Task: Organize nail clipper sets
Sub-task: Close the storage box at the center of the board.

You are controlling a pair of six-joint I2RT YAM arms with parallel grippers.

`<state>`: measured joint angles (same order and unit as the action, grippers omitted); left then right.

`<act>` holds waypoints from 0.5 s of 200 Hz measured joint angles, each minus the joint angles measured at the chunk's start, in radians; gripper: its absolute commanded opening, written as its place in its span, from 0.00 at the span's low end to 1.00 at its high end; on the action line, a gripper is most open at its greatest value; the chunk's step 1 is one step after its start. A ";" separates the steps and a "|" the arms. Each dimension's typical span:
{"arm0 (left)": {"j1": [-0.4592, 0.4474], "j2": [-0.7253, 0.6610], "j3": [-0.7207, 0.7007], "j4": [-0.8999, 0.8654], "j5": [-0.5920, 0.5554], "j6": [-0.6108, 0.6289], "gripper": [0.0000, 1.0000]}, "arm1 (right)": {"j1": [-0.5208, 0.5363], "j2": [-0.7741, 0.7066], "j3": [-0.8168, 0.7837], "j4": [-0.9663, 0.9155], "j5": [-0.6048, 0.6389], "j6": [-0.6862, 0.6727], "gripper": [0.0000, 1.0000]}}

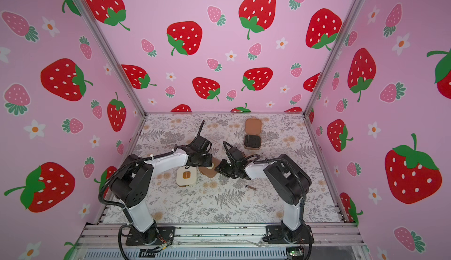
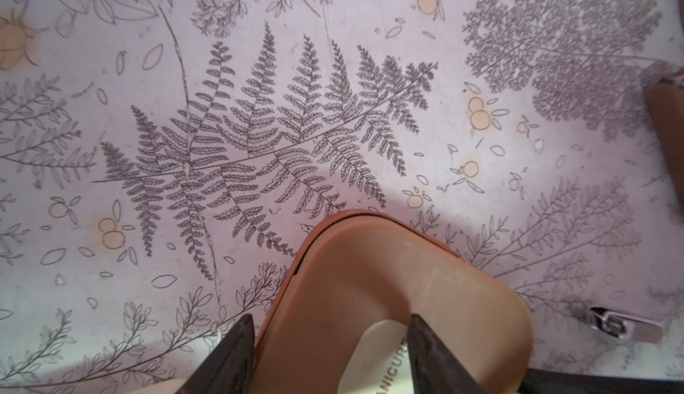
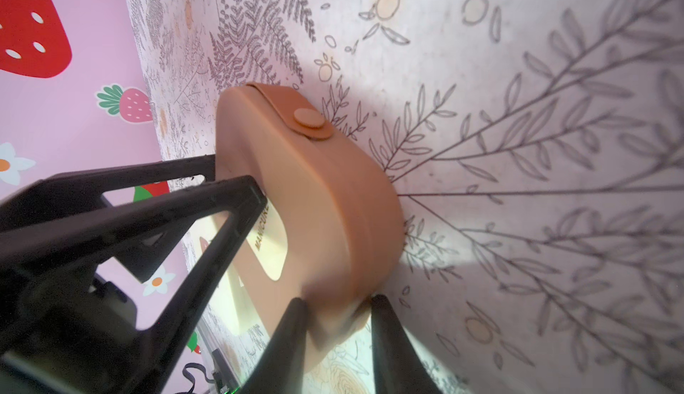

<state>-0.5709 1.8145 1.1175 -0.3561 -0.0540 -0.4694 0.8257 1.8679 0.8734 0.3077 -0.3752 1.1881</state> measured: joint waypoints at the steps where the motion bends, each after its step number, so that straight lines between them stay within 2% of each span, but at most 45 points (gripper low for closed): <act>1: 0.000 0.000 0.000 0.000 0.000 0.000 0.65 | 0.000 0.000 -0.001 0.002 0.000 0.001 0.32; 62: 0.001 -0.021 -0.035 0.031 -0.016 -0.014 0.65 | 0.012 0.005 -0.046 0.120 0.010 0.121 0.32; 100: 0.004 -0.034 -0.049 0.031 -0.036 -0.033 0.65 | 0.019 0.023 -0.040 0.146 0.004 0.150 0.32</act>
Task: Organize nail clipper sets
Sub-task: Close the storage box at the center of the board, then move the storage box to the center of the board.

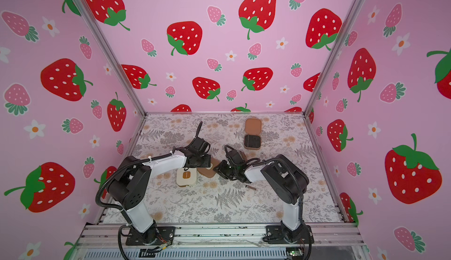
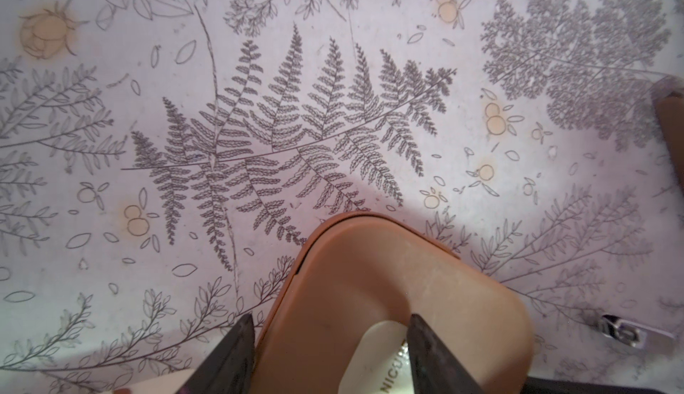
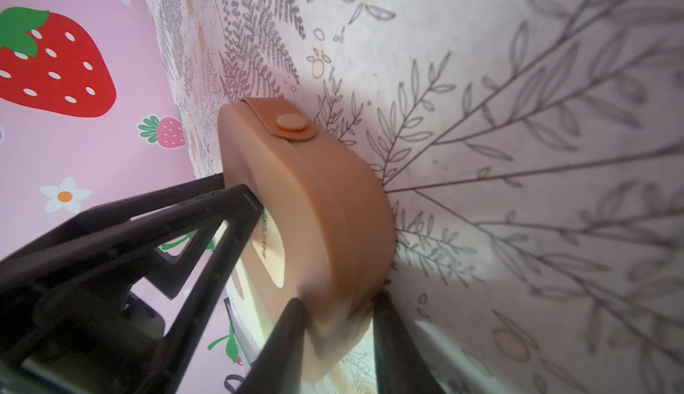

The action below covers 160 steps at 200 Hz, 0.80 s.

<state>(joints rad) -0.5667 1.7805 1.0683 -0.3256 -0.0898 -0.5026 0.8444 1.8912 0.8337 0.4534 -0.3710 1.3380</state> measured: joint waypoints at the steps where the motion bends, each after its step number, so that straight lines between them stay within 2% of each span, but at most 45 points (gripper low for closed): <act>1: 0.000 0.000 0.000 0.000 -0.001 0.000 0.65 | 0.000 0.001 0.002 0.000 -0.002 0.000 0.32; 40: 0.031 -0.019 0.026 -0.096 -0.060 -0.018 0.68 | 0.016 0.072 0.096 -0.011 -0.034 -0.007 0.33; 69: 0.051 -0.019 0.083 -0.221 -0.071 -0.011 0.69 | 0.037 0.116 0.191 -0.076 -0.039 -0.046 0.39; 83: 0.053 -0.020 0.124 -0.262 -0.067 -0.007 0.70 | 0.042 0.131 0.245 -0.128 -0.034 -0.084 0.48; 104: 0.060 -0.045 0.166 -0.284 -0.067 -0.004 0.70 | 0.042 0.130 0.316 -0.251 -0.001 -0.185 0.57; 133: 0.068 -0.157 0.166 -0.287 -0.066 -0.004 0.71 | 0.023 0.079 0.367 -0.462 0.096 -0.356 0.59; 160: 0.069 -0.300 0.123 -0.259 -0.045 -0.015 0.71 | -0.022 -0.037 0.398 -0.669 0.195 -0.523 0.59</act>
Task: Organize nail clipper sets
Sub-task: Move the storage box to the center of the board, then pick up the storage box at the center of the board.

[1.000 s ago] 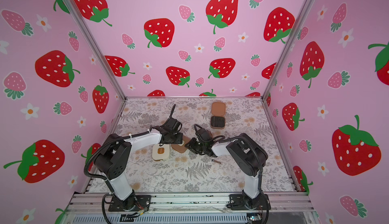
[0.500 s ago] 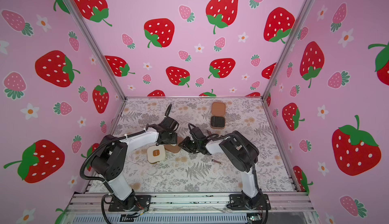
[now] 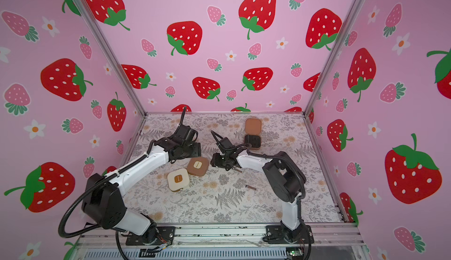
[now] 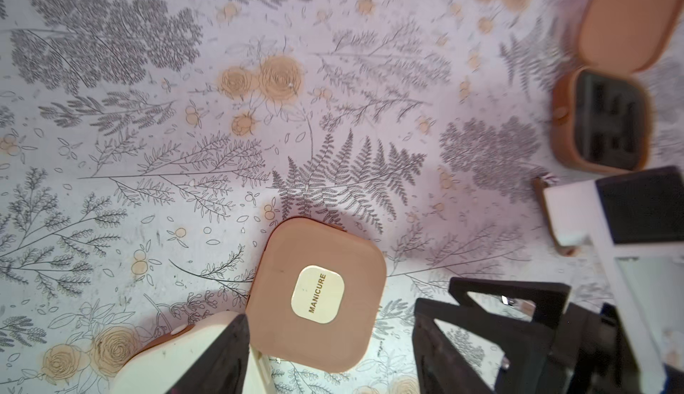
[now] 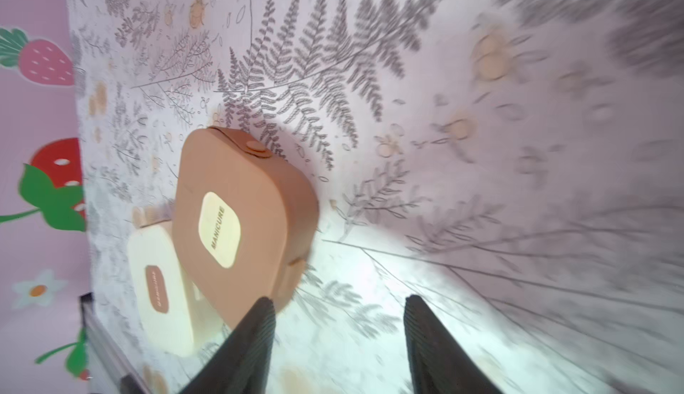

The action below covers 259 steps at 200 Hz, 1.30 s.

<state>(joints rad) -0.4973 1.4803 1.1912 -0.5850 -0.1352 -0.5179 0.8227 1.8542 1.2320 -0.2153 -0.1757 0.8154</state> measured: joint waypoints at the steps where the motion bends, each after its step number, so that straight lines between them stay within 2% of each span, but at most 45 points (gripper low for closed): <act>1: 0.000 -0.008 -0.004 0.001 0.003 -0.001 0.71 | -0.003 -0.008 0.003 -0.011 0.006 -0.009 0.59; 33: 0.000 -0.119 -0.098 0.041 0.071 -0.022 0.70 | -0.099 -0.141 0.105 -0.230 0.109 -0.193 0.57; 54: 0.000 -0.146 -0.159 0.060 0.121 -0.042 0.70 | -0.223 -0.168 0.169 -0.346 0.165 -0.309 0.56; 88: 0.000 -0.156 -0.243 0.095 0.181 -0.080 0.69 | -0.421 -0.093 0.222 -0.445 0.225 -0.449 0.54; 110: 0.000 -0.157 -0.275 0.110 0.203 -0.095 0.69 | -0.494 0.010 0.282 -0.475 0.228 -0.512 0.52; 149: -0.001 -0.162 -0.283 0.118 0.222 -0.111 0.69 | -0.541 0.157 0.392 -0.490 0.193 -0.572 0.47; 205: -0.002 -0.165 -0.284 0.117 0.226 -0.116 0.68 | -0.557 0.301 0.515 -0.501 0.154 -0.585 0.42; 259: -0.002 -0.171 -0.284 0.114 0.225 -0.116 0.68 | -0.565 0.412 0.597 -0.513 0.148 -0.579 0.30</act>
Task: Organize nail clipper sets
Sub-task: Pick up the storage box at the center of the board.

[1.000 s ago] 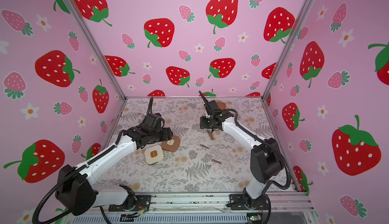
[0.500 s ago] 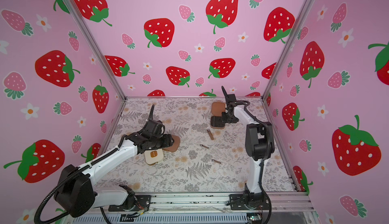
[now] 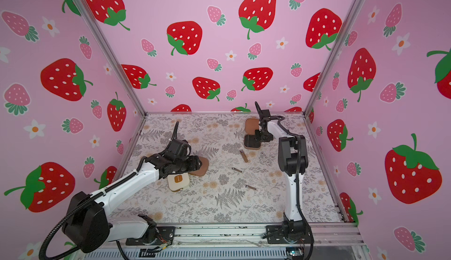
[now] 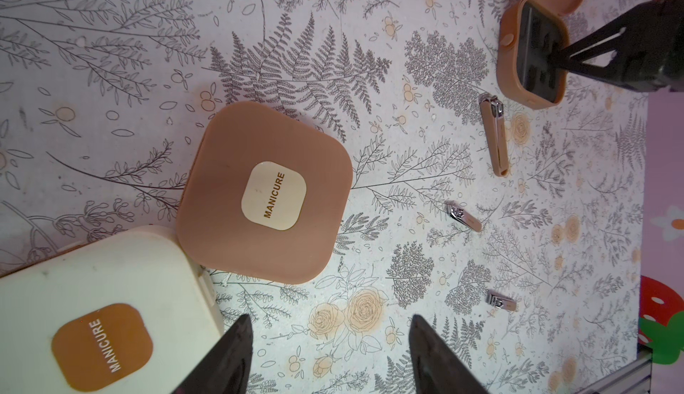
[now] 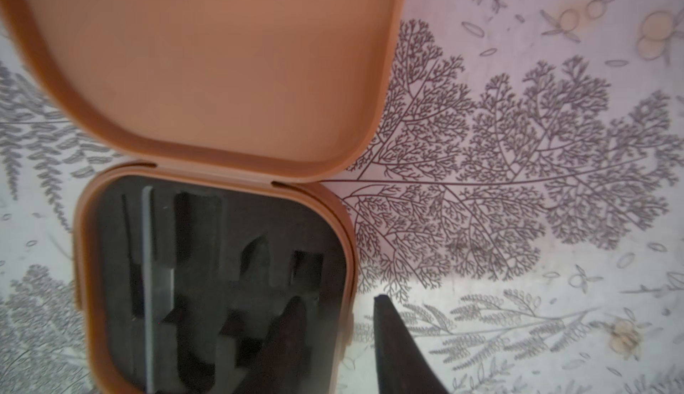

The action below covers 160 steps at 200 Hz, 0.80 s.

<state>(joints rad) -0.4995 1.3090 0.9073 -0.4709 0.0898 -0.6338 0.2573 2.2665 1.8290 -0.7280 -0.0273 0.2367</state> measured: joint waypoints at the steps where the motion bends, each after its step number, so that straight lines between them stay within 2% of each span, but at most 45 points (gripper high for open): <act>1: 0.000 -0.001 0.000 0.000 0.000 0.000 0.68 | 0.000 0.001 0.000 0.000 -0.001 -0.001 0.29; 29: -0.001 -0.013 0.000 0.000 0.000 0.000 0.68 | -0.003 0.012 0.007 -0.003 -0.010 0.002 0.25; 73: -0.001 -0.013 -0.011 -0.001 0.000 0.000 0.68 | -0.005 0.015 0.007 -0.002 -0.029 0.012 0.00; 127: -0.001 -0.013 -0.017 -0.001 -0.002 0.001 0.68 | -0.005 -0.013 -0.022 0.008 -0.075 -0.003 0.00; 160: 0.002 -0.034 -0.036 -0.008 -0.011 0.002 0.68 | 0.005 -0.166 -0.135 0.010 -0.119 -0.034 0.00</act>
<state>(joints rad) -0.4980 1.2747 0.8711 -0.4786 0.0784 -0.6315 0.2619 2.1006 1.6939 -0.7181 -0.1467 0.2031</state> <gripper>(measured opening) 0.682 0.088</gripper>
